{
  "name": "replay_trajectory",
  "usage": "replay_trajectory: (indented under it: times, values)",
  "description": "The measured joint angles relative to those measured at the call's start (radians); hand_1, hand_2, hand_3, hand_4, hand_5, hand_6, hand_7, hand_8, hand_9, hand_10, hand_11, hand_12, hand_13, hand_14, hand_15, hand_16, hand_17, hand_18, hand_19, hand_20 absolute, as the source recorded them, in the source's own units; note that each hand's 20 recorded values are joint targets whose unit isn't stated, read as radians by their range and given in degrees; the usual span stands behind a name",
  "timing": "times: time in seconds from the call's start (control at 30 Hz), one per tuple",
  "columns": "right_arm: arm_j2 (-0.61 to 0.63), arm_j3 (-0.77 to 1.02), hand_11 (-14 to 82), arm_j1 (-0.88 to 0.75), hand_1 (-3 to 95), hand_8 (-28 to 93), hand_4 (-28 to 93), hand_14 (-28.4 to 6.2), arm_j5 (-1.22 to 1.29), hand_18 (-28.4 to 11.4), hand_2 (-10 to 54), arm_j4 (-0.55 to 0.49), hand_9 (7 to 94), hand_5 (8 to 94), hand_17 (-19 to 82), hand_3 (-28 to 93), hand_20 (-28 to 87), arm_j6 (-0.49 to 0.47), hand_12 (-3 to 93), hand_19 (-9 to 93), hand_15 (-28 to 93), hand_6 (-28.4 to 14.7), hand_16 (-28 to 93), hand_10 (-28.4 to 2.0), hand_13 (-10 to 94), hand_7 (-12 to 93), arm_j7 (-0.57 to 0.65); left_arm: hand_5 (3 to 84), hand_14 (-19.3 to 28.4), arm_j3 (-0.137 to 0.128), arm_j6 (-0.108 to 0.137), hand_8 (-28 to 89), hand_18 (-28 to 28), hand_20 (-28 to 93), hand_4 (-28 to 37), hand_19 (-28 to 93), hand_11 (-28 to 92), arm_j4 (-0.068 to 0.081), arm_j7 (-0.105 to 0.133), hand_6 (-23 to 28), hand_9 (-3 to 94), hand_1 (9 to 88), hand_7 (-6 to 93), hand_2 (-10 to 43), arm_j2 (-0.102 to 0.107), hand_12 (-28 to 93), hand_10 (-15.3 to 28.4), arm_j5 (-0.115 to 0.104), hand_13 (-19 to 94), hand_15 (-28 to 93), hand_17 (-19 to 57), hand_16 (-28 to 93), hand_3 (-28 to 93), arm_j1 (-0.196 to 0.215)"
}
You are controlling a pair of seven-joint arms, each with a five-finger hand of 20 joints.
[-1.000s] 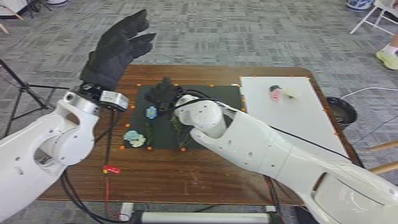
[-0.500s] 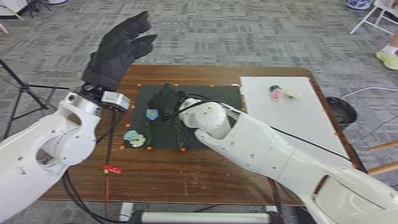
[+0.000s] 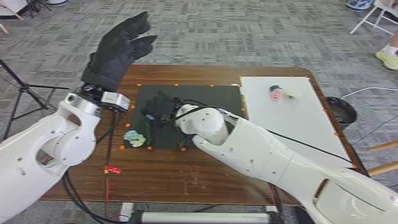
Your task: Arrange flowers
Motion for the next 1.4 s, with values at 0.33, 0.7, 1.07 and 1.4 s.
replay_trajectory:
  times: [0.33, 0.7, 1.07, 1.4]
  values:
    - [-0.004, -0.031, 28.8, 0.009, 49.4, -17, -28, -3.0, -0.007, -16.1, -9.5, 0.022, 53.1, 47.9, 26, 80, 52, 0.009, 20.4, 81, 76, 3.4, 33, -7.9, 55, 34, 0.055, 24.3, 13.8, 0.000, -0.001, -8, 19.2, 11, -25.3, 30, 14, 0.000, 0.001, 2.1, 18.9, 27.8, 16.4, -3.9, 0.000, 18, 10.4, 0.000, 17, 24, -10.0, 6, 66, 0.000]
    - [-0.003, -0.100, 25.4, 0.030, 54.5, 5, -28, -3.7, 0.040, -16.9, -9.5, 0.064, 77.5, 64.4, 34, 77, 53, 0.229, 51.5, 85, 77, 4.2, 36, -4.5, 66, 53, 0.210, 24.5, 14.8, -0.002, -0.002, -8, 18.8, 13, -25.3, 20, 14, 0.000, 0.000, 2.3, 19.0, 28.0, 16.6, -4.0, -0.002, 18, 10.8, 0.000, 16, 23, -8.7, 7, 66, 0.001]
    - [0.008, -0.101, 24.5, 0.032, 53.1, 6, -28, -3.7, 0.052, -17.7, -9.5, 0.040, 79.6, 67.2, 35, 79, 53, 0.243, 51.3, 86, 76, 4.0, 37, -4.5, 67, 50, 0.184, 24.4, 14.7, -0.037, 0.000, -8, 18.4, 16, -25.4, 21, 15, -0.006, -0.001, 2.4, 18.6, 28.0, 16.6, -4.0, -0.002, 18, 10.8, 0.000, 16, 22, -8.9, 7, 66, 0.033]
    - [0.063, -0.130, 23.8, 0.060, 52.3, 6, -28, -4.1, 0.052, -18.0, -9.5, -0.006, 80.4, 67.7, 35, 81, 53, 0.242, 50.7, 87, 77, 4.3, 36, -4.6, 68, 50, 0.187, 24.2, 13.5, -0.111, 0.013, -8, 18.7, 16, -25.3, 29, 13, -0.037, 0.000, 2.2, 18.5, 27.8, 15.6, -3.9, 0.005, 19, 10.3, 0.000, 16, 19, -9.8, 9, 66, 0.125]
